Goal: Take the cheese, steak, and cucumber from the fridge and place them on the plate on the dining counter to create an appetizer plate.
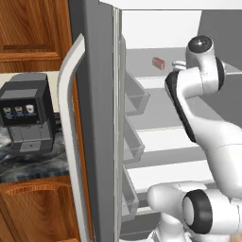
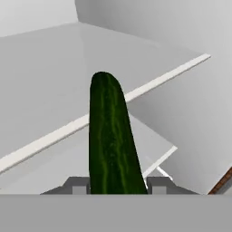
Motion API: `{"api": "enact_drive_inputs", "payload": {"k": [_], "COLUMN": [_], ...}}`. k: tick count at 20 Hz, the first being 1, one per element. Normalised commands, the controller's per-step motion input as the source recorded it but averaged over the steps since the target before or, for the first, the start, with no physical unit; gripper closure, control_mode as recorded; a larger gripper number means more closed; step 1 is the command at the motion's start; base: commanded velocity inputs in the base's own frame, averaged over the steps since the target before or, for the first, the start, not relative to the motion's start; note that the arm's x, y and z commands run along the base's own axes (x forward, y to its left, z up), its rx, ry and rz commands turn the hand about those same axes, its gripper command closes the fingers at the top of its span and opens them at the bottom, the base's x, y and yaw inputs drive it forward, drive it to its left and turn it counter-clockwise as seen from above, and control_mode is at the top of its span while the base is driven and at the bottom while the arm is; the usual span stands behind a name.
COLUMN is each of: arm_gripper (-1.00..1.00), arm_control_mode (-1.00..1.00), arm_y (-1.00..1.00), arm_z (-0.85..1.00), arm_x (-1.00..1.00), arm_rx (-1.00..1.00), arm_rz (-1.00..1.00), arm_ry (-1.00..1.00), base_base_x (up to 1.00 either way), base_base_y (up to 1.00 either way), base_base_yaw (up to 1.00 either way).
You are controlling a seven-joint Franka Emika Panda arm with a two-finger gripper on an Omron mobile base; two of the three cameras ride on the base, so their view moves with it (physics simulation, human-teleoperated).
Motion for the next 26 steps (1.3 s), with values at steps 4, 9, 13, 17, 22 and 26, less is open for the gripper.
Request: {"api": "enact_drive_inputs", "payload": {"k": [4, 9, 13, 17, 22, 26], "arm_gripper": [1.00, 1.00, 1.00, 1.00, 1.00, 1.00], "arm_control_mode": [-1.00, -1.00, -1.00, -1.00, -1.00, 1.00], "arm_y": [0.00, 0.11, 0.41, 0.52, 0.52, 0.00], "arm_z": [-0.21, -0.22, -0.14, -0.03, 0.00, 0.00], "arm_x": [-1.00, -0.96, -0.46, -0.01, -0.28, 0.00], "arm_rx": [0.10, 0.02, 0.00, 0.00, -0.01, 0.00], "arm_rz": [0.58, 0.60, 0.45, 0.25, 0.02, 0.00], "arm_ry": [0.00, 0.00, 0.03, 0.17, 0.13, 0.00], "base_base_x": [0.00, 0.00, 0.00, 0.00, 0.00, -0.86], "base_base_y": [0.00, 0.00, 0.00, 0.00, 0.00, 0.38], "base_base_yaw": [0.00, 0.00, 0.00, 0.00, 0.00, 0.00]}}
